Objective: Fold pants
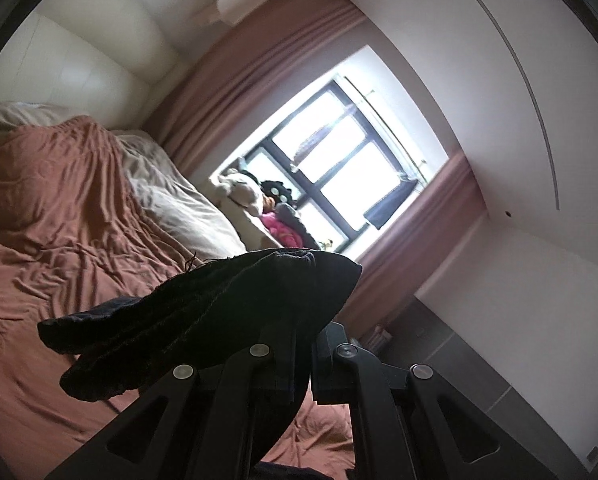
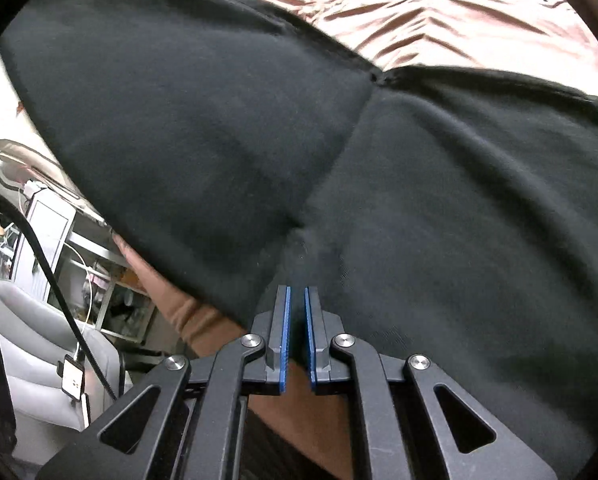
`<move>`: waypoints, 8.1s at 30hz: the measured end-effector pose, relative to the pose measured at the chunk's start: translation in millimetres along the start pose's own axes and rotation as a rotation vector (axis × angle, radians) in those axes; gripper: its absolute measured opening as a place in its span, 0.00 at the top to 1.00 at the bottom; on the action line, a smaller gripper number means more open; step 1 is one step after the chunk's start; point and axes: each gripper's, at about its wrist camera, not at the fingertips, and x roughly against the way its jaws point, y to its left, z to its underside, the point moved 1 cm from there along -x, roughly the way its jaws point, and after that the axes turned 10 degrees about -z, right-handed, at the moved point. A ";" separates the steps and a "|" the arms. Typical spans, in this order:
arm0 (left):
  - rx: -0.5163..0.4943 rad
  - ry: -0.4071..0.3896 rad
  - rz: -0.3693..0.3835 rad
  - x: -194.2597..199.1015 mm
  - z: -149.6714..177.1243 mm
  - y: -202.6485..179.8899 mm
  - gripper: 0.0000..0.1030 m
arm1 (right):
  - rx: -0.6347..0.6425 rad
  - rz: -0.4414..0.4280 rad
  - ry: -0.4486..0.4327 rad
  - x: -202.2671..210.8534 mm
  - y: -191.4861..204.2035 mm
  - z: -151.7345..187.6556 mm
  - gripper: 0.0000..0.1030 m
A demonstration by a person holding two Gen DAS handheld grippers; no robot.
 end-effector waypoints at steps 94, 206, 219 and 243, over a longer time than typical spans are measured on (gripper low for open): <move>-0.211 0.875 -0.235 -158.4 358.3 41.0 0.22 | -0.288 0.451 -0.618 306.9 -117.3 147.4 0.00; -0.003 0.801 -0.366 -110.7 317.4 201.2 0.57 | 0.112 0.591 -0.136 168.4 -105.6 -4.7 0.95; -0.004 0.780 -0.373 -106.5 311.4 197.6 0.57 | 0.094 0.614 -0.260 249.7 -103.5 -29.2 1.00; 0.027 0.769 -0.389 -98.1 309.6 207.6 0.55 | 0.232 0.632 -0.069 161.7 -92.9 0.7 0.30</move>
